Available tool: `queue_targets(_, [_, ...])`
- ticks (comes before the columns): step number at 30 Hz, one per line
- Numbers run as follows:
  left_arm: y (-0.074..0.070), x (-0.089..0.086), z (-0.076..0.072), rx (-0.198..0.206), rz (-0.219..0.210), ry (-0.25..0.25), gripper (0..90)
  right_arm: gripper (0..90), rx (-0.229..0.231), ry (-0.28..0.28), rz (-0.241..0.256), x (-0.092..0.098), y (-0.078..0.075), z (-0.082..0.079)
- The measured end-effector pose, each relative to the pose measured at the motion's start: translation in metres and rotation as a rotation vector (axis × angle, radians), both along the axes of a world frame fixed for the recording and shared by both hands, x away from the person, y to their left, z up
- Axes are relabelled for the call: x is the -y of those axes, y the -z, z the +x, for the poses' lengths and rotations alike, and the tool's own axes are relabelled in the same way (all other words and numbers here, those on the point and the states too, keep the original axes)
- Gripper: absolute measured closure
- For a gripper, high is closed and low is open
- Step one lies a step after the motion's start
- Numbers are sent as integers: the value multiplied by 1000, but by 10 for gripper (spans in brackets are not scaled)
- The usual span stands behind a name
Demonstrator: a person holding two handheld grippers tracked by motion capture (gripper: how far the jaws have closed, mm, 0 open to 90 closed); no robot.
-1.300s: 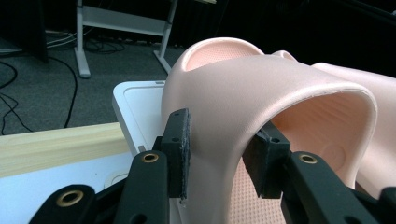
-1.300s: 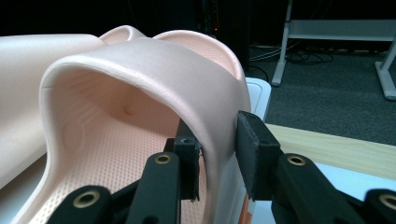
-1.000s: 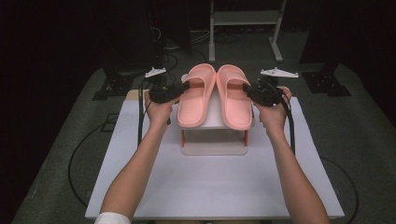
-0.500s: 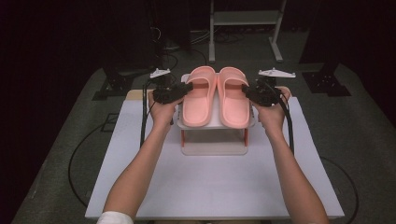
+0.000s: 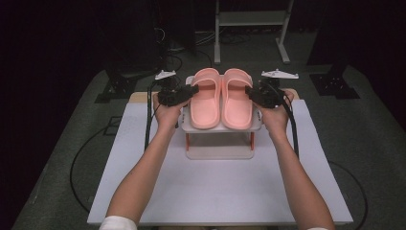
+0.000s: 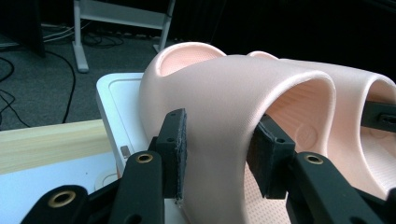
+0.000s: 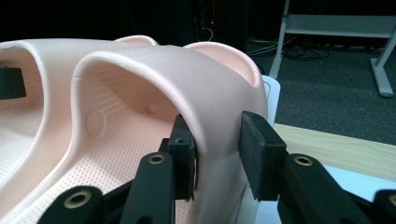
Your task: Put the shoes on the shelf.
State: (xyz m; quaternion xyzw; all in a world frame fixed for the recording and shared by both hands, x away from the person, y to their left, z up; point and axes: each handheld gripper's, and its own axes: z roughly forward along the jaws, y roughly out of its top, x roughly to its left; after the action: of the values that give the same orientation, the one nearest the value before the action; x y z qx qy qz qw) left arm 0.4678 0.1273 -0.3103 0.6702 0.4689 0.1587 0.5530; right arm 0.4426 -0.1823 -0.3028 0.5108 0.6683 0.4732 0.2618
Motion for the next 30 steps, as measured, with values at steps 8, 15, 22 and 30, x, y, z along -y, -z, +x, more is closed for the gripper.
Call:
queue_targets(8, [0, 0, 3, -2, -3, -3, 595, 648, 0, 6, 6, -3, 0, 4])
queue_targets(15, [0, 0, 5, 5, -1, -4, 590, 635, 4, 7, 6, -5, 0, 8])
queue_targets(22, [0, 0, 4, 9, 8, 0, 587, 622, 5, 1, 18, -4, 0, 8])
queue_targets(30, [-3, 0, 2, 21, 2, 4, 571, 604, 3, -12, 30, -2, 0, 6])
